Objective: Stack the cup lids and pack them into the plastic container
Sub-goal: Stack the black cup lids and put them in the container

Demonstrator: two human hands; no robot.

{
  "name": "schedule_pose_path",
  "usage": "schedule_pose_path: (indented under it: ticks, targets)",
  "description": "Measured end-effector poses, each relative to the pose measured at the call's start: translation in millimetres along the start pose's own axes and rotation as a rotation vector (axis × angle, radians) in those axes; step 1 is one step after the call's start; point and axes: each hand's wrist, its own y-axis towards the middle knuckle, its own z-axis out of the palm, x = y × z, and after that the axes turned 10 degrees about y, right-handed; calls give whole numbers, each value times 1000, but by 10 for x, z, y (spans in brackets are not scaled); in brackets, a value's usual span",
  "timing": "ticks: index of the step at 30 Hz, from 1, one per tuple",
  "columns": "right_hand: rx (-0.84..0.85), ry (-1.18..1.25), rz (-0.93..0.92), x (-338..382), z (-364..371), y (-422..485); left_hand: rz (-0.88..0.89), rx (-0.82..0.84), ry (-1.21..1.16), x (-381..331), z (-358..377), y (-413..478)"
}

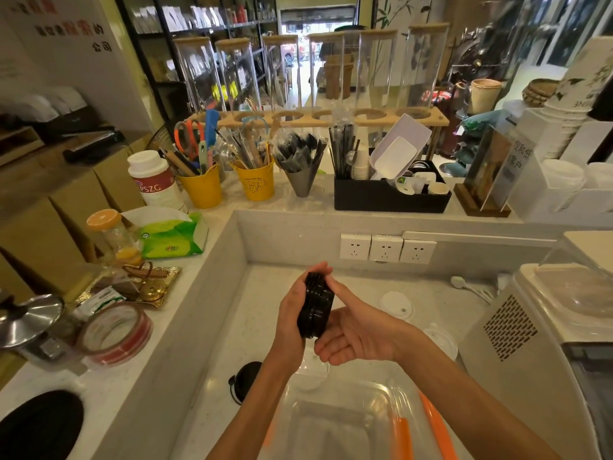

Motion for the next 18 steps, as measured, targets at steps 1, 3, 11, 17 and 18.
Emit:
schedule_pose_path:
  ticks: [1,3,11,17,18]
  targets:
    - [13,9,5,7,10,-9,13,14,-2,-17,-10,-4]
    - [30,17,15,27,46,-38,21,29,-17,-42,-39,-18]
    - [16,47,62,55,291,42,-65,69,-6,55,-319,-84]
    - [49,100,173,-39,514,441,-144,-188,-313,127,-732,-227]
    - [41,61,185,-81,527,529,-165,-232,-416,130,-835,-284]
